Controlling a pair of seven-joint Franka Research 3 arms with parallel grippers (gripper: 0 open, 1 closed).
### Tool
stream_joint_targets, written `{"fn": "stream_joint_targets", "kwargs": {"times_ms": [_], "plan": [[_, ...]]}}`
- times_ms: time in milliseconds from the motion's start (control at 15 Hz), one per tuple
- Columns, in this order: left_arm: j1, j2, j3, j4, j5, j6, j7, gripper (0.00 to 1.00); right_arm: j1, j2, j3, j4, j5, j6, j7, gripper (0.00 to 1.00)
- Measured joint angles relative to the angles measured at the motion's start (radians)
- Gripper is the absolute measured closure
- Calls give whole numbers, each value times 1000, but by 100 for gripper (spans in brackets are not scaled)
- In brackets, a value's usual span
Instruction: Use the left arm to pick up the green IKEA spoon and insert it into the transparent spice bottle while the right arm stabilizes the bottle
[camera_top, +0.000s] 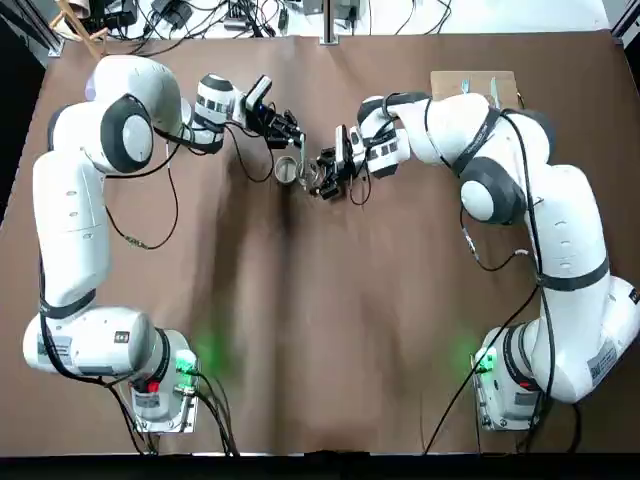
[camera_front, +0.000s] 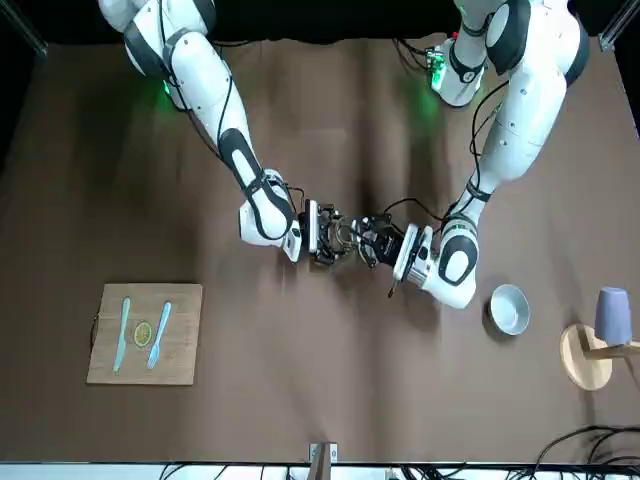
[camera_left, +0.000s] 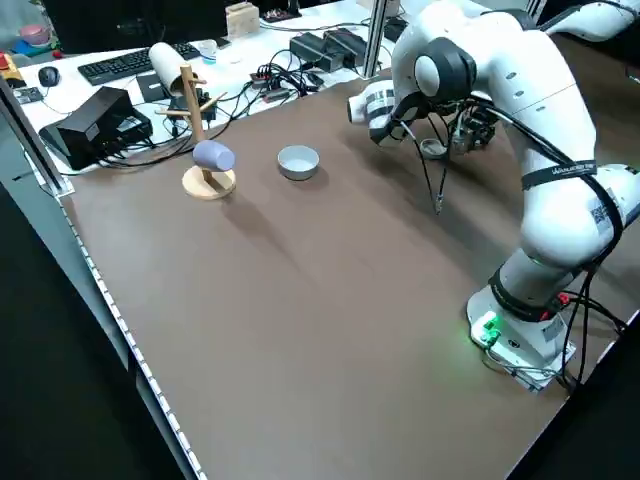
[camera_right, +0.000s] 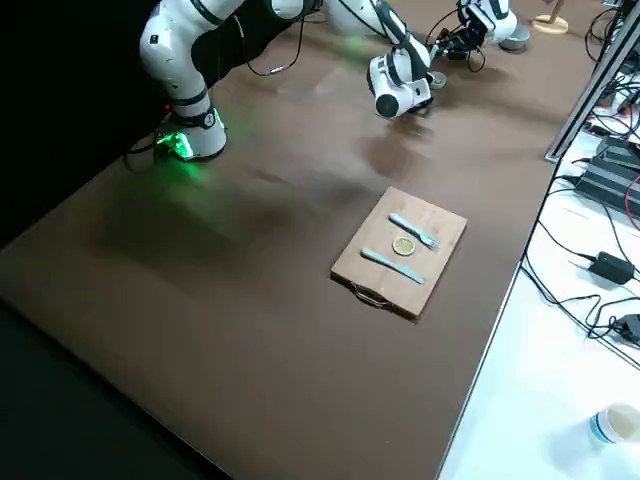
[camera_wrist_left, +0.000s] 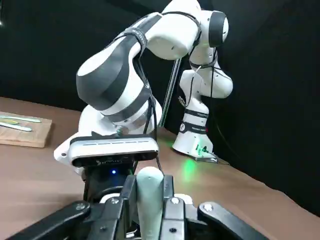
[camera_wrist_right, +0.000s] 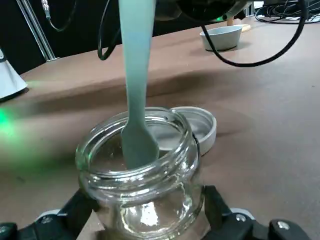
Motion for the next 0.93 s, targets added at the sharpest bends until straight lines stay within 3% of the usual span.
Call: {"fn": "stream_joint_targets", "kwargs": {"times_ms": [467, 600, 933], "plan": [[-3, 11, -1, 1, -2, 10, 38, 75, 0, 0, 0, 0, 0, 0, 0, 0], [-4, 12, -1, 1, -2, 10, 49, 61, 0, 0, 0, 0, 0, 0, 0, 0], [-3, 12, -2, 13, -2, 10, 58, 15, 0, 0, 0, 0, 0, 0, 0, 0]]}}
